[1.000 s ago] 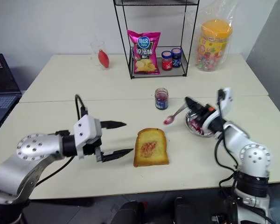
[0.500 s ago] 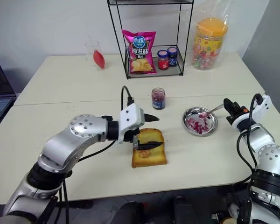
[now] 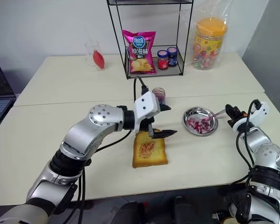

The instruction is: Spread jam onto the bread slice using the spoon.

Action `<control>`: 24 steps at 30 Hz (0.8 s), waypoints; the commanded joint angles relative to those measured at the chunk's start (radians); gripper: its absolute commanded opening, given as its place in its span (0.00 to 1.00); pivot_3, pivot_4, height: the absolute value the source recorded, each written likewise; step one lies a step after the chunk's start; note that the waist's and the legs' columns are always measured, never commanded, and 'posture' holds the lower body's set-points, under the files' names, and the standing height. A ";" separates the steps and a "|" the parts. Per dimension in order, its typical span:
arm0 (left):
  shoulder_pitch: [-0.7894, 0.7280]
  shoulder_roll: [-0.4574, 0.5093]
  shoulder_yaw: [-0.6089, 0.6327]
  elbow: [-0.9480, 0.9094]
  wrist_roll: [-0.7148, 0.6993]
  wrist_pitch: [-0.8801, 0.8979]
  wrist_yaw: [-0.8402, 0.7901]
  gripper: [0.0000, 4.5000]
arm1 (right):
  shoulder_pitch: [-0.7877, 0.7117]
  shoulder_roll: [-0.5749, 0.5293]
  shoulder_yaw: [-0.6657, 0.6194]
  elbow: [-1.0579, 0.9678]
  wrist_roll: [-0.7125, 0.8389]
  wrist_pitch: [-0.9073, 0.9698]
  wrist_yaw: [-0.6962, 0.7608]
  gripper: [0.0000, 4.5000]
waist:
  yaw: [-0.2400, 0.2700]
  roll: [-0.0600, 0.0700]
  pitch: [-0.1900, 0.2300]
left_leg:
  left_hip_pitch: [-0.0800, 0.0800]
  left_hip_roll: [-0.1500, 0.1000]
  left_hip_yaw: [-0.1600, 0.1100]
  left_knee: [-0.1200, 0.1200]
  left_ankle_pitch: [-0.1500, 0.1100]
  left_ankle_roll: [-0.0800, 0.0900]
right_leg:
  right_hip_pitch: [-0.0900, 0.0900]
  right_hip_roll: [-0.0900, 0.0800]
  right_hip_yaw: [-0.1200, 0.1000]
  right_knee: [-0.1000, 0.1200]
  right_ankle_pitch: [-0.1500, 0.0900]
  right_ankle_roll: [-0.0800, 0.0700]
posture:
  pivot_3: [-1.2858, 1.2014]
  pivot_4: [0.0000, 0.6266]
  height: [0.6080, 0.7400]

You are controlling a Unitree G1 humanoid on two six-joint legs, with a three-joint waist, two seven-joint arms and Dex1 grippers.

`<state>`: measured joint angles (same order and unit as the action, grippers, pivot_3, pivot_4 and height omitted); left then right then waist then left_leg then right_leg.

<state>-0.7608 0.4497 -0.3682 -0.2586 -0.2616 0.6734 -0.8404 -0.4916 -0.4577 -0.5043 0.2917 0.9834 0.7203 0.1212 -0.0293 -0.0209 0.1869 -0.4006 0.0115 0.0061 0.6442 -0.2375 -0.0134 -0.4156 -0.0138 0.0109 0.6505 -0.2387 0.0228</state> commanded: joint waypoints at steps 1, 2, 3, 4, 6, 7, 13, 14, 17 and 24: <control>-0.008 -0.006 -0.001 -0.015 0.017 -0.029 -0.005 1.00 | -0.008 -0.056 0.047 0.001 -0.092 -0.006 0.068 0.06 | 0.000 0.000 0.000 | 0.000 0.000 0.000 0.000 0.000 0.000 | 0.000 0.000 0.000 0.000 0.000 0.000 | 0.52 0.24 1.00; -0.006 -0.006 0.002 -0.012 0.018 -0.031 -0.005 1.00 | 0.000 -0.071 0.079 -0.002 -0.139 -0.026 0.084 0.10 | 0.000 0.000 0.000 | 0.000 0.000 0.001 0.000 0.000 0.000 | 0.000 0.000 0.001 -0.001 0.000 0.001 | 0.52 0.24 1.00; -0.005 -0.005 0.005 -0.008 0.019 -0.036 -0.008 1.00 | 0.007 -0.079 0.099 -0.010 -0.171 -0.038 0.095 0.12 | 0.000 0.000 0.000 | 0.000 0.000 0.001 0.000 0.000 0.000 | 0.000 0.000 0.001 -0.001 0.001 0.001 | 0.52 0.24 1.00; -0.004 -0.003 0.008 -0.004 0.022 -0.040 -0.010 1.00 | 0.012 -0.082 0.110 -0.018 -0.191 -0.048 0.107 0.17 | 0.000 0.000 0.000 | 0.000 0.000 0.001 0.000 0.000 0.000 | 0.000 0.000 0.002 -0.001 0.001 0.002 | 0.52 0.24 1.00; -0.004 -0.001 0.011 0.004 0.030 -0.047 -0.008 1.00 | 0.017 -0.083 0.117 -0.029 -0.214 -0.058 0.125 0.27 | -0.001 0.000 0.000 | 0.000 0.000 0.002 0.001 0.000 0.000 | 0.000 0.000 0.003 -0.001 0.001 0.002 | 0.52 0.24 1.00; -0.005 -0.001 0.013 0.009 0.034 -0.052 -0.006 1.00 | 0.022 -0.088 0.128 -0.034 -0.237 -0.070 0.139 0.33 | -0.001 0.000 0.000 | 0.000 0.000 0.002 0.001 0.000 0.000 | 0.000 0.000 0.003 -0.001 0.001 0.002 | 0.52 0.24 1.00; -0.007 -0.008 0.019 0.029 0.044 -0.068 -0.002 1.00 | 0.060 -0.111 0.208 -0.084 -0.392 -0.176 0.204 0.66 | 0.000 0.000 0.000 | 0.000 0.000 0.003 0.001 0.000 0.000 | 0.000 0.000 0.003 -0.001 0.002 0.003 | 0.52 0.24 1.00; -0.006 -0.009 0.019 0.032 0.046 -0.072 -0.001 1.00 | 0.065 -0.112 0.217 -0.089 -0.411 -0.189 0.216 0.71 | 0.000 0.000 0.000 | 0.000 0.000 0.003 0.001 0.000 0.000 | 0.000 0.000 0.003 -0.001 0.002 0.003 | 0.52 0.24 1.00; -0.005 -0.005 0.026 0.047 0.055 -0.088 0.001 1.00 | 0.074 -0.103 0.219 -0.113 -0.450 -0.229 0.225 0.85 | 0.000 0.000 0.000 | 0.000 0.000 0.003 0.001 0.000 0.000 | 0.000 0.000 0.003 -0.001 0.002 0.003 | 0.52 0.24 1.00; 0.001 0.002 0.043 0.055 0.053 -0.098 0.001 1.00 | 0.084 -0.080 0.205 -0.145 -0.519 -0.314 0.211 0.85 | 0.000 0.000 0.000 | 0.000 0.000 0.003 0.001 0.000 0.000 | 0.000 0.000 0.003 -0.001 0.002 0.003 | 0.52 0.24 1.00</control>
<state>-0.7580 0.4470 -0.3609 -0.1901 -0.2130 0.5982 -0.8422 -0.4057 -0.5407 -0.2724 0.1943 0.4825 0.4519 0.3370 -0.0297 -0.0209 0.1869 -0.4001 0.0113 0.0090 0.6454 -0.2376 -0.0132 -0.4158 -0.0139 0.0144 0.6498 -0.2366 0.0259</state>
